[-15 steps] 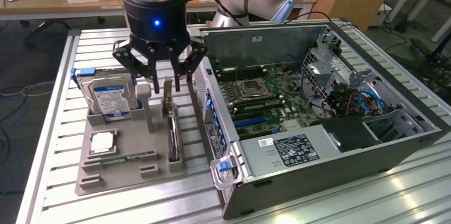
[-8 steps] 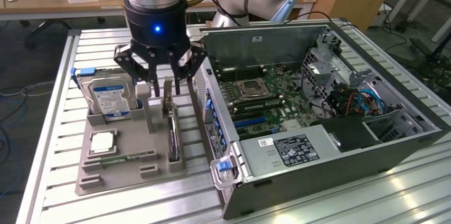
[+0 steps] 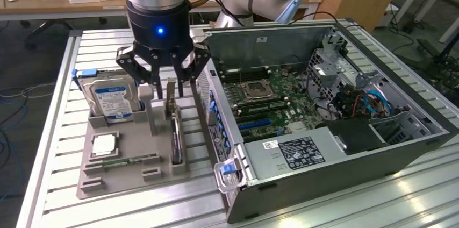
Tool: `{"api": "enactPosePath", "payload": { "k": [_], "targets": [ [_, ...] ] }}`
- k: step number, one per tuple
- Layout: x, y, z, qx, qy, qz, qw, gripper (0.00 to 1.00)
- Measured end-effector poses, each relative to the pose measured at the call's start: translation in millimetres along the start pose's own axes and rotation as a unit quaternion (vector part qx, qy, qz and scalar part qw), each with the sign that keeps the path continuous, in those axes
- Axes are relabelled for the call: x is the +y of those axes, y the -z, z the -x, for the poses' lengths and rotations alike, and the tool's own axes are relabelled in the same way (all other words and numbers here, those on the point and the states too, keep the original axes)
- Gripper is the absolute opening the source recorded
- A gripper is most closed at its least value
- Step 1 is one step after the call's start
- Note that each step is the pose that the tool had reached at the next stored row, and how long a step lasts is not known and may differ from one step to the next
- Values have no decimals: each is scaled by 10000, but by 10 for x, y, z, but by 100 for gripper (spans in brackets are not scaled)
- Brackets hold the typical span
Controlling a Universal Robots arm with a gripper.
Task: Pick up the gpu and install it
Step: 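Pick up the gpu and move the gpu toward the slot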
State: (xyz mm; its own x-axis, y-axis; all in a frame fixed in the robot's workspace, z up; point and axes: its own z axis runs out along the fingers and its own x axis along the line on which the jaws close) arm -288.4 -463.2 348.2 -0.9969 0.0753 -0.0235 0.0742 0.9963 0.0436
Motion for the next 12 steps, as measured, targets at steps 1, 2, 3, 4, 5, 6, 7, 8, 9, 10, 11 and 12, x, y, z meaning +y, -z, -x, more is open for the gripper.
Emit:
{"api": "enactPosePath", "payload": {
  "k": [1,2,3,4,5,6,7,8,9,10,11,12],
  "targets": [
    [0,-5,0,-1,0,1,10000,42],
    [-3,-10,-1,-1,-1,1,10000,42],
    [-8,-18,0,0,0,1,10000,42],
    [-13,-28,0,0,0,1,10000,42],
    [-21,-35,0,1,0,0,10000,42],
    [-29,-44,2,0,0,0,10000,42],
    [-36,-51,6,0,0,0,10000,42],
    [-40,-59,9,1,0,0,10000,42],
    [-43,-68,12,0,0,0,10000,42],
    [-45,-78,14,0,0,0,10000,42],
    [-47,-88,16,1,-1,0,10000,42],
    [-48,-98,18,1,0,0,10000,42]
  ]
}}
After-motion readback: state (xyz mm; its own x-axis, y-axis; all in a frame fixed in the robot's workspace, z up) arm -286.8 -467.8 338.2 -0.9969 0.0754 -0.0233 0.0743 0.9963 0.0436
